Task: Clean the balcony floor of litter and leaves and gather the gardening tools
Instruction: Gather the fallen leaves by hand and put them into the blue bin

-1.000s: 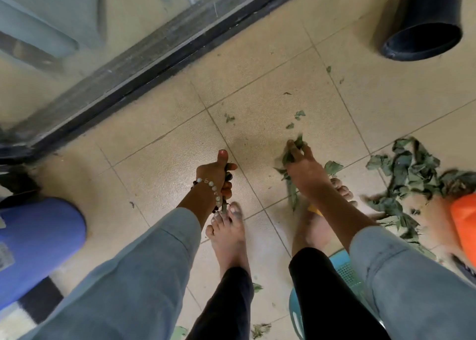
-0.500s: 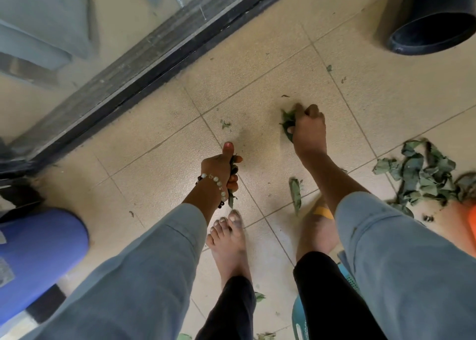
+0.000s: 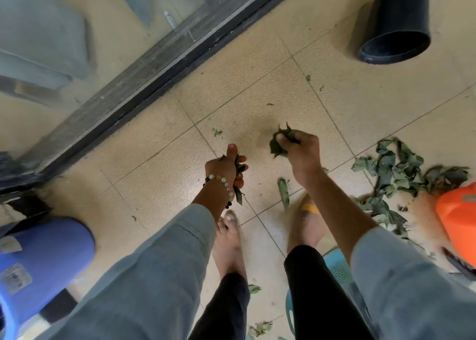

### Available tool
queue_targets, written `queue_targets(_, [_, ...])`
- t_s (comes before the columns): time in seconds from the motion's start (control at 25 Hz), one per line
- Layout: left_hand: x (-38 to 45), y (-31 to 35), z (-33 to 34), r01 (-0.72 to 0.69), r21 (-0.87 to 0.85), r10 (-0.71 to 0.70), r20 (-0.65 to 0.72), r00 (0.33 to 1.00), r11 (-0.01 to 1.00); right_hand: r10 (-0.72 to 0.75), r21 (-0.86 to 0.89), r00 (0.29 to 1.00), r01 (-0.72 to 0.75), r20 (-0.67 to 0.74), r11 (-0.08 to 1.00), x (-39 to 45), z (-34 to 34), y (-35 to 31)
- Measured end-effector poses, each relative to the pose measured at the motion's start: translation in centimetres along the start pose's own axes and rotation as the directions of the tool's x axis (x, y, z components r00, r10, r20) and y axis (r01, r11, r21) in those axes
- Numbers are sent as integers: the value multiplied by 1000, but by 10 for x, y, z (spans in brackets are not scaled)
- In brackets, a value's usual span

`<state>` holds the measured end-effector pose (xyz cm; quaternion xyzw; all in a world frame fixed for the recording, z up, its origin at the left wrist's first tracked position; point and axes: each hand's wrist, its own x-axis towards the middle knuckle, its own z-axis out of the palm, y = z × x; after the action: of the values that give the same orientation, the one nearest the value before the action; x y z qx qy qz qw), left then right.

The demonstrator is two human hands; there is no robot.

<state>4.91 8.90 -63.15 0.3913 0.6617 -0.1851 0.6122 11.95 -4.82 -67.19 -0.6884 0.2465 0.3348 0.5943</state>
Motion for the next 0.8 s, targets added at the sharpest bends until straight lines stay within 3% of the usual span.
queue_targets(0.04, [-11, 0, 3, 10, -5, -10, 17, 1000, 1000, 0, 72, 999, -3, 43, 997, -22, 5, -6])
queue_targets(0.12, [-36, 1, 9, 28, -14, -27, 63, 998, 1000, -39, 19, 998, 38, 48, 999, -70, 17, -15])
queue_targets(0.2, [-55, -1, 14, 87, -44, -82, 113, 990, 995, -231, -273, 973, 220, -7, 936, -107, 29, -18])
queue_targets(0.24, [-61, -4, 12, 114, -44, -109, 94, 990, 993, -377, -439, 926, 353, 34, 826, -122, 31, -20])
queue_targets(0.28, [-61, -11, 6, 116, -24, -113, 77, 991, 993, -443, -569, 883, 446, 153, 691, -136, 31, -24])
queue_targets(0.32, [-59, -16, 0, 123, 36, -125, 73, 989, 992, -382, -641, 865, 499, 326, 583, -147, 30, -29])
queue_targets(0.36, [-56, -18, -8, 145, 85, -149, 47, 988, 986, -206, -680, 857, 504, 473, 533, -151, 31, -30])
queue_targets(0.4, [-66, -13, -13, 137, 105, -139, 18, 990, 985, -25, -672, 830, 468, 557, 574, -152, 27, -28])
queue_targets(0.44, [-74, -11, -17, 91, 131, -90, -13, 996, 987, 97, -585, 799, 345, 593, 734, -154, 19, -31])
queue_targets(0.48, [-79, -10, -20, 28, 150, -23, -38, 999, 988, 98, -373, 798, 165, 594, 913, -156, 10, -32])
queue_targets(0.52, [-77, -11, -23, -11, 172, 19, -45, 999, 985, 59, -95, 858, -12, 510, 995, -153, 0, -28])
queue_targets(0.56, [-73, -13, -25, -12, 187, 23, -54, 998, 982, 41, 34, 955, -53, 293, 998, -146, -8, -15])
queue_targets(0.6, [-65, -16, -27, -13, 184, 22, -44, 999, 983, 40, -29, 999, -39, 31, 999, -131, -16, 1])
queue_targets(0.64, [-56, -16, -29, -13, 172, 21, -44, 999, 985, -5, -280, 986, -41, -165, 959, -113, -22, 19])
queue_targets(0.68, [-47, -18, -31, -11, 188, 20, -44, 999, 982, -61, -524, 971, -71, -230, 849, -98, -25, 39])
queue_targets(0.72, [-37, -20, -33, -5, 214, 14, -40, 999, 977, -83, -688, 975, -85, -208, 721, -84, -26, 58])
queue_targets(0.8, [-16, -28, -40, -3, 244, 9, -24, 1000, 970, -69, -826, 994, -31, -85, 563, -64, -20, 90])
